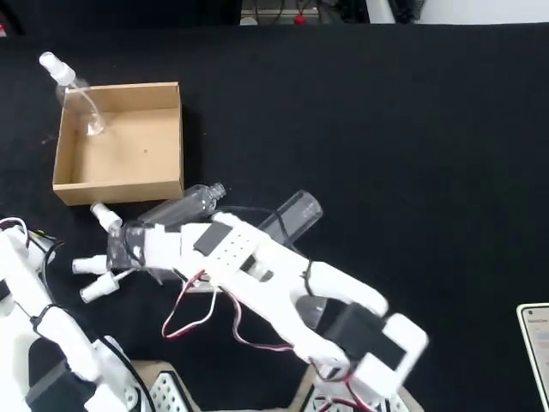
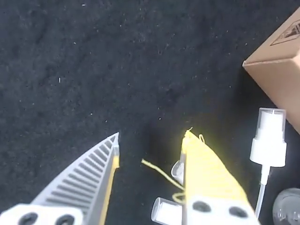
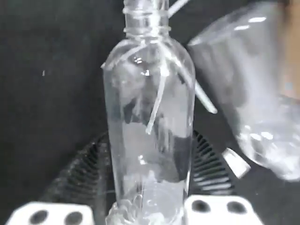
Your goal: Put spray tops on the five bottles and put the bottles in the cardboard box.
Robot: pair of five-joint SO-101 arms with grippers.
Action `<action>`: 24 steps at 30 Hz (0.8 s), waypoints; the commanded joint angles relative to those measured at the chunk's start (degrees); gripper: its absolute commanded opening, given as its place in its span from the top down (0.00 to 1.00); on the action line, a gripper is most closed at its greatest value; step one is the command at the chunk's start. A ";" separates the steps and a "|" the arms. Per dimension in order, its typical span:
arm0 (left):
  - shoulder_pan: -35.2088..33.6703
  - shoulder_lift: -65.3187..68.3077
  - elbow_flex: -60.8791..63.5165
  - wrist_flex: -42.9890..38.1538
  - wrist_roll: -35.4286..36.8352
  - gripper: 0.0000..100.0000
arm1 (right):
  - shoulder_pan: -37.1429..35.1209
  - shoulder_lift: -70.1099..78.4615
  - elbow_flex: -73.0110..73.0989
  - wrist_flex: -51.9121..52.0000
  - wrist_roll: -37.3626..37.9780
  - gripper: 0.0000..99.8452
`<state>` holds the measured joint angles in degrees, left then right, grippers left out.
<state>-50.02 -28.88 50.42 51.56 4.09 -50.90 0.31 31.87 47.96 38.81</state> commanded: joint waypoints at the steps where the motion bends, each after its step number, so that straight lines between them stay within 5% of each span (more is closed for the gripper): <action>1: -0.40 -1.67 -0.66 -0.79 0.44 0.79 | 1.41 -9.80 -2.15 2.99 -11.52 0.86; 11: -0.40 -1.67 -0.57 -0.79 0.44 0.79 | 2.11 -18.95 5.41 5.71 -47.38 0.86; 24: -0.40 -1.67 -0.57 -0.79 0.44 0.79 | -5.89 -18.95 14.99 -5.27 -50.02 0.85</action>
<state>-50.02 -28.88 50.42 51.56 4.09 -56.18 -15.60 46.46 45.49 -10.68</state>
